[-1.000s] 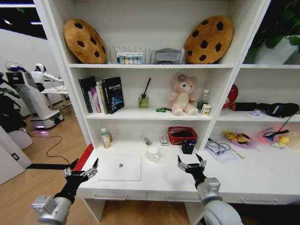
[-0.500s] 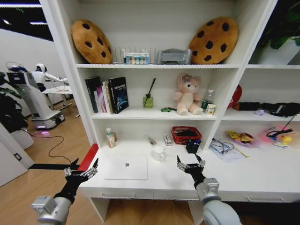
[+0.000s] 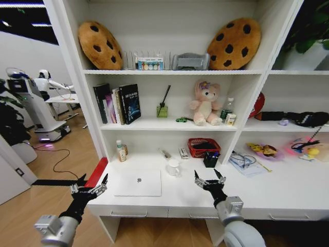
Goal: Organize the objects on the table.
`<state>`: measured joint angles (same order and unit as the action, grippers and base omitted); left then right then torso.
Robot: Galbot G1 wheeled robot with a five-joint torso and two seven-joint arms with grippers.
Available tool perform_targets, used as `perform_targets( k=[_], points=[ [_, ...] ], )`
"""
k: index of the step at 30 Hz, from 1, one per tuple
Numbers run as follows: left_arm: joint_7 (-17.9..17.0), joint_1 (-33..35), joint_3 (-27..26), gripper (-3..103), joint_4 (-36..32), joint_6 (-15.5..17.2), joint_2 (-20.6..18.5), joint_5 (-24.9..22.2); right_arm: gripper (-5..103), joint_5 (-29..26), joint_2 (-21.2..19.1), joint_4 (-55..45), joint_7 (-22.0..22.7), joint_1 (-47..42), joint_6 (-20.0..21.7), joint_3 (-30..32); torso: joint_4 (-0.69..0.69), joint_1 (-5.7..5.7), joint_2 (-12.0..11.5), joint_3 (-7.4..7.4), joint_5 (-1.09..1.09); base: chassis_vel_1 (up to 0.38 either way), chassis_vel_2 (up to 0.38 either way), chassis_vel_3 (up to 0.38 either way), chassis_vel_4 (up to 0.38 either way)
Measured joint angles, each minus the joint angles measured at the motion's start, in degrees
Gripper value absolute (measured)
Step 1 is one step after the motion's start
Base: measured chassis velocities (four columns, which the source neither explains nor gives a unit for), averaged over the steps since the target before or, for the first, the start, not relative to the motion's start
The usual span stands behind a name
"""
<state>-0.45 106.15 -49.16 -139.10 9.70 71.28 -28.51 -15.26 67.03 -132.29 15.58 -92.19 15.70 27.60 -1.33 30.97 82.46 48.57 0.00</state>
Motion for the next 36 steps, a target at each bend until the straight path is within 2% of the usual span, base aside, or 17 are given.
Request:
perform_targets(
  k=[9,10,13,15,20,23,24,25,28,31,33,34,36],
  points=[
    [0.0,0.0,0.0,100,0.0,0.0,0.0,0.0,100,0.04,-0.52,-0.55,-0.25,-0.14,0.61,0.31,0.01,-0.01,0.0,0.0,-0.03,0.199,-0.181,-0.207,0.202],
    [0.01,0.0,0.01,100,-0.01,0.0,0.0,0.0,100,0.08,-0.54,-0.57,-0.32,-0.35,0.61,0.41,-0.01,-0.01,0.0,0.0,0.05,0.238,-0.246,-0.262,0.26],
    [0.01,0.0,0.01,100,-0.01,0.0,0.0,0.0,100,0.2,-0.51,-0.67,-0.44,-0.5,0.61,0.42,0.0,-0.02,0.01,0.0,-0.07,0.245,-0.303,-0.282,0.296],
    [0.01,0.0,0.0,100,-0.01,0.0,0.0,0.0,100,0.33,-0.37,-0.68,-0.58,-0.64,0.62,0.3,0.01,-0.01,0.0,0.0,0.02,0.321,-0.305,-0.3,0.316],
    [0.01,0.0,0.01,100,-0.01,0.0,0.0,0.0,100,0.56,-0.3,-0.7,-0.72,-0.82,0.62,0.23,0.0,-0.03,0.01,-0.01,-0.05,0.329,-0.347,-0.344,0.331],
    [0.01,0.0,0.01,100,-0.03,0.0,0.0,0.0,100,0.69,-0.27,-0.72,-0.81,-0.98,0.63,0.24,-0.01,-0.03,0.01,-0.01,0.05,0.389,-0.364,-0.394,0.365],
    [0.0,0.0,0.0,100,-0.02,0.0,0.0,0.0,100,0.71,-0.25,-0.76,-0.84,-1.0,0.65,0.29,0.01,-0.05,0.03,-0.02,-0.07,0.366,-0.396,-0.361,0.383],
    [0.0,0.0,0.0,100,-0.02,0.0,0.0,0.0,100,0.71,-0.25,-0.76,-0.84,-1.0,0.65,0.29,0.01,-0.05,0.03,-0.02,-0.07,0.366,-0.396,-0.361,0.383],
    [0.01,0.0,0.01,100,-0.02,0.0,0.0,0.0,100,0.75,-0.25,-0.8,-0.85,-1.01,0.73,0.62,0.0,-0.02,0.0,0.0,0.02,0.38,-0.363,-0.366,0.366],
    [0.0,0.0,0.0,100,-0.01,0.0,0.0,0.0,100,1.0,-0.2,-0.83,-1.15,-1.46,0.98,0.75,0.0,-0.03,0.02,-0.02,-0.05,0.346,-0.361,-0.339,0.363],
    [0.0,0.0,-0.01,100,-0.02,0.0,0.0,0.0,100,-0.32,-0.07,-1.03,-1.28,-2.05,1.35,0.59,-0.01,-0.03,0.01,-0.01,0.08,0.32,-0.342,-0.331,0.336],
    [0.0,0.0,-0.01,100,-0.02,0.0,0.0,0.0,100,-0.32,-0.07,-1.03,-1.28,-2.05,1.35,0.59,-0.01,-0.03,0.01,-0.01,0.08,0.25,-0.333,-0.326,0.336],
    [-0.02,0.02,0.0,100,0.0,0.0,0.01,0.0,100,-0.58,0.08,-1.01,-1.29,-1.99,1.33,0.55,0.03,-0.08,0.06,-0.05,-0.11,0.253,-0.307,-0.306,0.274]
  ],
)
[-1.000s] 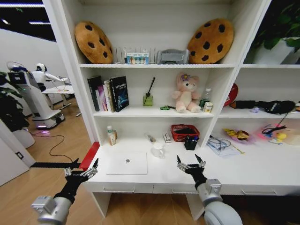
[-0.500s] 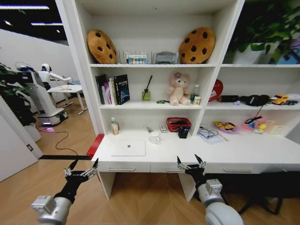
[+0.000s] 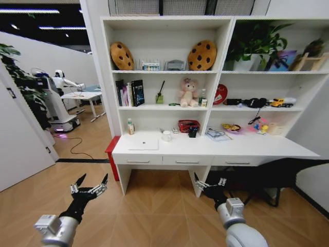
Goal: Organize the objects on the table.
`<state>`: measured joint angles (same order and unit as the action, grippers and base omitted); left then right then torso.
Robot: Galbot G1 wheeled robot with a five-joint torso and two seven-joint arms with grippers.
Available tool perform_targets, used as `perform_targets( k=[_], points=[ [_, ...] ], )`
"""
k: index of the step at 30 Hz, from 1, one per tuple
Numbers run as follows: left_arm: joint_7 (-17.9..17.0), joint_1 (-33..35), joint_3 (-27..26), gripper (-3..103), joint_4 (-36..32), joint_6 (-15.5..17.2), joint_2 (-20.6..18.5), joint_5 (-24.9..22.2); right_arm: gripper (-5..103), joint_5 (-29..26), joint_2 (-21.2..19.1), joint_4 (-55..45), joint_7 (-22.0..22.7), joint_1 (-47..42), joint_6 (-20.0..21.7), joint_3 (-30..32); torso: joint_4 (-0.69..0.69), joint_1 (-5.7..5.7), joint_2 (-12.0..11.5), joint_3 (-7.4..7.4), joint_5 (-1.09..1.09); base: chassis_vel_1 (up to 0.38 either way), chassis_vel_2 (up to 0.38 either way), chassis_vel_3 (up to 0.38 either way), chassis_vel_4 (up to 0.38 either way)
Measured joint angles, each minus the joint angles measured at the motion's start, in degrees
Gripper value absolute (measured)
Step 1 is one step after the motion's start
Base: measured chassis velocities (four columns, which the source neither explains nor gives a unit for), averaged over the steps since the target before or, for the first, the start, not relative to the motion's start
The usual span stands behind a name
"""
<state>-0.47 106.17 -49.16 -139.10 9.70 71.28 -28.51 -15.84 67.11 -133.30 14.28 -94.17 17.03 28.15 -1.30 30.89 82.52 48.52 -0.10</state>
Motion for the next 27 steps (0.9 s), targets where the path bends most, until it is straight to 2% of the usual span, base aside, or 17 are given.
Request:
perform_targets(
  k=[1,2,3,4,6,7,14,27],
  points=[
    [0.0,0.0,0.0,100,0.0,0.0,0.0,0.0,100,0.0,0.0,0.0,0.0,0.0,0.0,0.0,0.0,0.0,0.0,0.0,0.0,0.255,-0.281,-0.306,0.274],
    [0.05,-0.02,0.01,100,0.0,0.0,-0.01,0.0,100,-0.02,0.06,0.17,0.02,0.07,-0.02,0.0,-0.15,0.02,-0.04,0.03,0.14,0.255,-0.234,-0.243,0.2],
    [0.06,-0.01,0.01,100,0.0,0.0,0.0,0.0,100,-0.03,0.1,0.38,0.01,0.24,-0.04,-0.03,0.0,0.08,-0.07,0.07,0.19,0.131,-0.234,-0.117,0.232],
    [0.06,-0.01,0.01,100,0.0,0.0,0.0,0.0,100,0.0,0.16,0.38,0.01,0.27,-0.13,-0.04,-0.01,0.04,-0.04,0.03,0.07,0.099,-0.136,-0.117,0.138],
    [0.0,0.0,0.0,100,0.0,0.0,0.01,0.0,100,0.02,0.24,0.38,-0.03,0.28,-0.19,-0.07,0.04,0.01,-0.01,0.01,0.04,0.099,0.041,-0.064,0.138],
    [0.01,0.0,0.0,100,0.0,0.0,0.0,0.0,100,0.13,0.38,0.5,-0.03,0.26,-0.27,-0.08,-0.06,0.0,-0.01,0.01,0.1,0.016,0.219,-0.047,0.009],
    [0.01,-0.03,0.01,100,0.0,0.0,0.0,0.0,100,1.06,0.92,0.9,-0.14,-0.01,-0.62,-0.1,-0.02,0.14,-0.1,0.07,0.11,-0.038,0.047,-0.006,-0.032],
    [0.02,-0.02,0.0,100,0.0,0.0,0.0,0.0,100,1.62,1.4,0.97,-0.19,-0.45,-0.93,0.18,-0.03,0.06,-0.06,0.05,0.1,0.0,0.0,0.0,0.0]
  ],
)
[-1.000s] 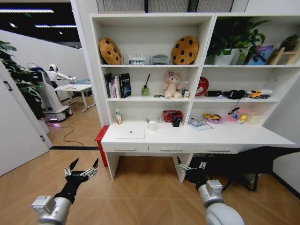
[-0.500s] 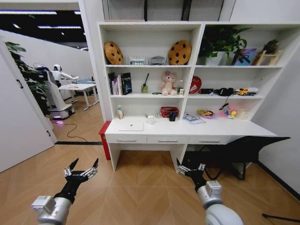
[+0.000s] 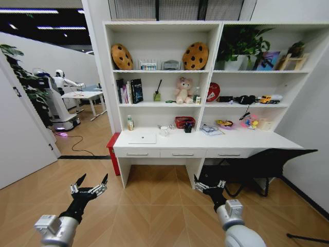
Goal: Organize the objects on the table.
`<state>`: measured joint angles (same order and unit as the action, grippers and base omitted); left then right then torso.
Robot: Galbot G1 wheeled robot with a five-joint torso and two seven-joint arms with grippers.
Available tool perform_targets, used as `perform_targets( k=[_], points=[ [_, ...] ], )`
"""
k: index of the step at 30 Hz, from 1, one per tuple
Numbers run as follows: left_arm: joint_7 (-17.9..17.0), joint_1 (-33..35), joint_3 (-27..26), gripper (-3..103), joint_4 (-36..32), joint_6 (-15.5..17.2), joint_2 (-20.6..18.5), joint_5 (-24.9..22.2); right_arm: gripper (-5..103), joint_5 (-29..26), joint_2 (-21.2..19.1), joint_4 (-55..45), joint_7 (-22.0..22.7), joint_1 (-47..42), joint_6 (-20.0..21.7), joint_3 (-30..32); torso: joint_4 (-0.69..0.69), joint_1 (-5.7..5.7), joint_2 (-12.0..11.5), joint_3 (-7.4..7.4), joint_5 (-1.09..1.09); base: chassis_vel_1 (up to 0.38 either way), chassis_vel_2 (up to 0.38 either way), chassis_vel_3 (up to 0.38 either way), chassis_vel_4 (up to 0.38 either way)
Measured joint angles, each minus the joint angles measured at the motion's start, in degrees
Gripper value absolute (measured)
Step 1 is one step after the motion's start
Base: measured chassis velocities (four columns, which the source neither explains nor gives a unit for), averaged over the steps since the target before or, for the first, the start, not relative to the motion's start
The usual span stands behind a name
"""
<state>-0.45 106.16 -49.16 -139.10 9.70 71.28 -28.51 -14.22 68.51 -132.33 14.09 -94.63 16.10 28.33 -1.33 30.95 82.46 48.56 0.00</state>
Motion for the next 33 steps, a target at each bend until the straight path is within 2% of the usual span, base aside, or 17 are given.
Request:
perform_targets(
  k=[33],
  points=[
    [0.0,0.0,0.0,100,0.0,0.0,0.0,0.0,100,0.49,1.02,-0.51,0.71,-0.54,-0.8,0.73,0.0,0.0,0.0,0.0,0.0,0.0,0.0,0.0,0.0]
  ],
)
